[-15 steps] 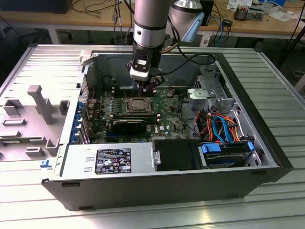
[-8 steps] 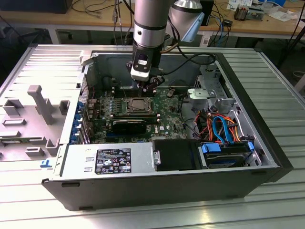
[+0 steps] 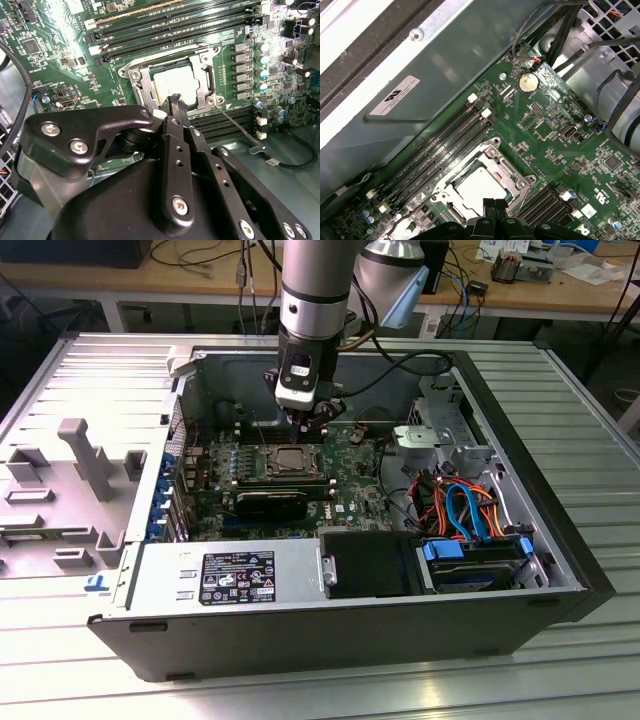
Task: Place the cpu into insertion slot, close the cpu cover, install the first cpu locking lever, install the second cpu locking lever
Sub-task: 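Install the first cpu locking lever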
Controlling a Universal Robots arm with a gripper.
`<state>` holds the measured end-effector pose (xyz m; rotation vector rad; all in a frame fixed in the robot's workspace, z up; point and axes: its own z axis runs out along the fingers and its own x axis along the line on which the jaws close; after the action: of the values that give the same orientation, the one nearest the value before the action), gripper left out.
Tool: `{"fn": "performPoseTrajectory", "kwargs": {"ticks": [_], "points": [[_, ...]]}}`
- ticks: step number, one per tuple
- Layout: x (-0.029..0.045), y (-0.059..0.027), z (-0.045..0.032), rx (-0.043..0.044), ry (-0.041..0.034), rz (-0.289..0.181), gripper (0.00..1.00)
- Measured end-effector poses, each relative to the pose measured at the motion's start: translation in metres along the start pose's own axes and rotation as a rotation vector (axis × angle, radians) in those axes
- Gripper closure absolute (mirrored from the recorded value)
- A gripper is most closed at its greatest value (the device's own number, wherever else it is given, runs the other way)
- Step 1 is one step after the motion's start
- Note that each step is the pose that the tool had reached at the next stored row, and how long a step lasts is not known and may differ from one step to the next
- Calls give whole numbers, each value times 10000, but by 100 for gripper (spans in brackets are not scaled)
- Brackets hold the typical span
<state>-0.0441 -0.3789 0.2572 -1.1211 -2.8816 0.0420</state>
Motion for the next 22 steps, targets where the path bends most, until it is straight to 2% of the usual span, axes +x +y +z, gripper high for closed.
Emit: {"fn": "performPoseTrajectory", "kwargs": {"ticks": [9,22], "points": [[0,0,0,18,-22,-508,89],[0,0,0,33,-41,-979,89]]}}
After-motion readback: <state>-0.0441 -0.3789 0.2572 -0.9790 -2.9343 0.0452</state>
